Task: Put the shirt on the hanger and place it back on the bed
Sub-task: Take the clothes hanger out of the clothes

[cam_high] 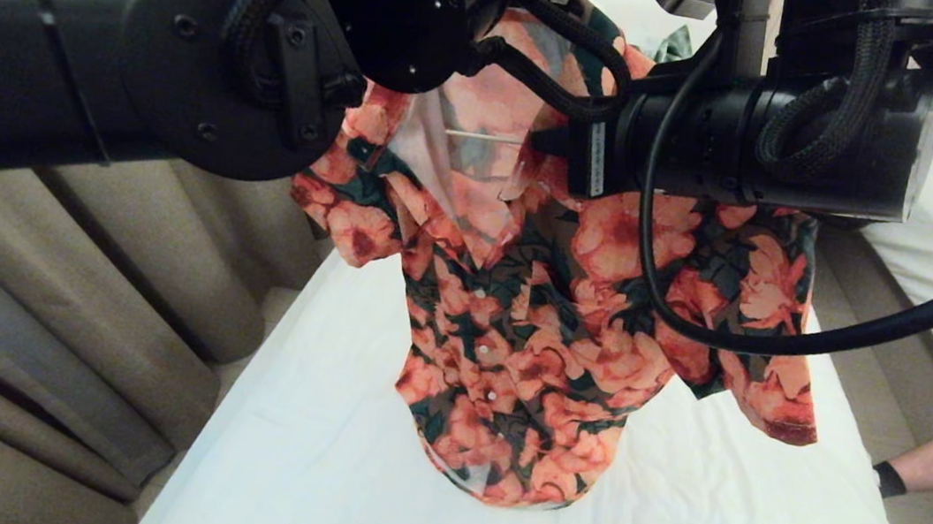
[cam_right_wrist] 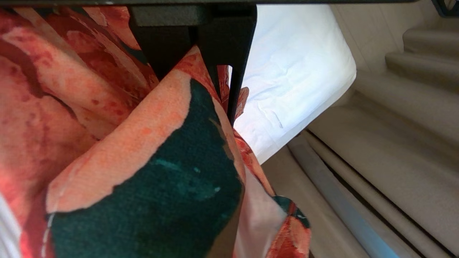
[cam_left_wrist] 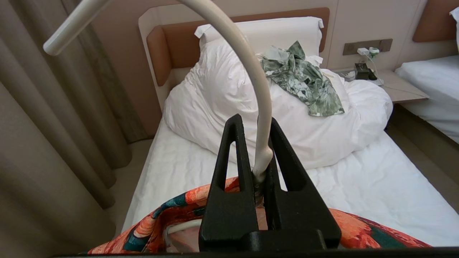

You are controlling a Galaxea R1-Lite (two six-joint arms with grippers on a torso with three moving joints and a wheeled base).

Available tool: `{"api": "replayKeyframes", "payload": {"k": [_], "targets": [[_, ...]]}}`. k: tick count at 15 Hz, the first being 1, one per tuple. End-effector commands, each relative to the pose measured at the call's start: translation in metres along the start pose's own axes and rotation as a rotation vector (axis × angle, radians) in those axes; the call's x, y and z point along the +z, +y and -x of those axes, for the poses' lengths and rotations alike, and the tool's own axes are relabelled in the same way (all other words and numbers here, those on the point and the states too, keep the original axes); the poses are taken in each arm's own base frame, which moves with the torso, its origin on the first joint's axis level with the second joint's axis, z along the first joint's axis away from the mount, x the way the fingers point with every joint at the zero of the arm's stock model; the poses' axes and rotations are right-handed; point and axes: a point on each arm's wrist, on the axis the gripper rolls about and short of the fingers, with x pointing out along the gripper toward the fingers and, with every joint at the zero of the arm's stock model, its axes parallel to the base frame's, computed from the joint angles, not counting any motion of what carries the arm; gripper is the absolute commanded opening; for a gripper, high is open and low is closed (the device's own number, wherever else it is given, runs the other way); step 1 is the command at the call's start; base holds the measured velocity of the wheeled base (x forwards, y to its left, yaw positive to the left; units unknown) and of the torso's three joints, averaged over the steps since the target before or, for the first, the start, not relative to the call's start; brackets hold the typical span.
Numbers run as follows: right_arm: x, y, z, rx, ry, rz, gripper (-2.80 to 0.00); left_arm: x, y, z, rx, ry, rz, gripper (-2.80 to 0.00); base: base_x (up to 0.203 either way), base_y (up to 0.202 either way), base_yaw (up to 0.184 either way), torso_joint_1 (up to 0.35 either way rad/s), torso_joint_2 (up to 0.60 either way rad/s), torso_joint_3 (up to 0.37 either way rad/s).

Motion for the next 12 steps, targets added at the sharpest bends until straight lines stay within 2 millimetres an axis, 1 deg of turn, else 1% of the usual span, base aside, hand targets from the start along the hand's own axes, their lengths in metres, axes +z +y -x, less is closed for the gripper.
{"api": "replayKeyframes", "payload": {"k": [1,7,9,10,11,12], "targets": [[0.001,0.0,0.002,0.0,-0.002,0.0,-2.8,-0.002,0.0,-0.001,0.009,0.003,-0.003,-2.8,0.0,0.0,0.0,0.0,0.0,0.0],[0.005,-0.002,0.014,-0.006,-0.004,-0.002,-2.8,0.0,0.001,-0.001,0.016,0.001,-0.001,-2.8,0.0,0.0,0.0,0.0,0.0,0.0],[0.004,-0.003,0.021,-0.01,0.005,-0.003,-2.8,0.0,0.001,-0.001,0.019,0.002,-0.001,-2.8,0.0,0.0,0.0,0.0,0.0,0.0],[0.002,-0.005,0.026,-0.017,0.025,-0.003,-1.57,-0.001,0.001,-0.001,0.018,0.004,-0.003,-2.8,0.0,0.0,0.0,0.0,0.0,0.0],[0.003,-0.007,0.031,-0.024,0.029,-0.004,0.0,0.0,0.001,-0.001,0.018,0.004,-0.004,-2.8,0.0,0.0,0.0,0.0,0.0,0.0],[0.004,-0.011,0.036,-0.036,0.031,-0.007,0.0,0.0,0.002,-0.001,0.018,0.005,-0.004,-2.8,0.0,0.0,0.0,0.0,0.0,0.0]]}}
